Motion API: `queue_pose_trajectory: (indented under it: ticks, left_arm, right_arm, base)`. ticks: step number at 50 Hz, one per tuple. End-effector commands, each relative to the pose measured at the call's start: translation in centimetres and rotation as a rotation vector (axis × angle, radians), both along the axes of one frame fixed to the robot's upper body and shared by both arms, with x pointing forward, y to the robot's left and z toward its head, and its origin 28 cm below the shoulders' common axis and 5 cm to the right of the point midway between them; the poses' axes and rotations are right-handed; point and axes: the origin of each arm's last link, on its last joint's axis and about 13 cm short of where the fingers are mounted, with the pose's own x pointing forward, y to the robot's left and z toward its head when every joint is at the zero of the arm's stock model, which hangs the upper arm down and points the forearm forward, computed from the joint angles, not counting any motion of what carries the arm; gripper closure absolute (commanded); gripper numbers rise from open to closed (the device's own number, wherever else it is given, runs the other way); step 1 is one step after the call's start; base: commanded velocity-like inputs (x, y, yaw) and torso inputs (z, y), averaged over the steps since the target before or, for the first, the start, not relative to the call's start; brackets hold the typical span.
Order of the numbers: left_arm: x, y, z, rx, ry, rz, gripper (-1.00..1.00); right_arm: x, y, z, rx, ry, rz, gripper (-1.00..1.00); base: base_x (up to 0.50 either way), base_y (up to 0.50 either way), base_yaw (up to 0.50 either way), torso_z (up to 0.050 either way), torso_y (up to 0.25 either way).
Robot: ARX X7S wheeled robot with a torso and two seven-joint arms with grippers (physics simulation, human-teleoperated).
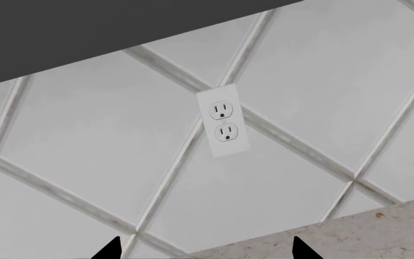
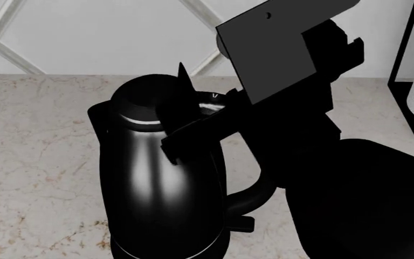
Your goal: Close the lid of the electric kettle.
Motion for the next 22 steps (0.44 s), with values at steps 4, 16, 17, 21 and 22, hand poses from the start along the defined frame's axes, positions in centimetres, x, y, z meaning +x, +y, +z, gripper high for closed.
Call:
queue_pose_trajectory:
  ticks: [4, 16, 17, 21, 22]
  left_arm:
    - [-0.1, 0.3, -0.2, -0.005, -0.004, 0.010, -1.00]
    - [-0.1, 0.2, -0.4, -0.011, -0.003, 0.008, -1.00]
    - [-0.1, 0.2, -0.3, -0.010, -0.003, 0.009, -1.00]
    - [-0.1, 0.1, -0.3, -0.008, -0.003, 0.006, -1.00]
    - [-0.1, 0.1, -0.2, -0.009, -0.003, 0.004, -1.00]
  right_arm:
    - [-0.3, 1.0, 1.0, -0.014, -0.031, 0.026, -1.00]
    - [-4.2, -0.7, 5.0, 0.079, -0.196, -0.018, -1.00]
    - [-4.6, -0.7, 4.9, 0.083, -0.198, -0.014, -1.00]
    - [-6.0, -0.8, 4.1, 0.089, -0.205, -0.013, -1.00]
    - [-6.4, -0.9, 3.8, 0.089, -0.208, -0.017, -1.00]
  base:
    - [0.00, 0.00, 0.00, 0.000, 0.000]
    - [0.00, 0.00, 0.00, 0.000, 0.000]
    - [0.00, 0.00, 0.00, 0.000, 0.000]
    - [0.00, 0.00, 0.00, 0.000, 0.000]
    - [0.00, 0.00, 0.00, 0.000, 0.000]
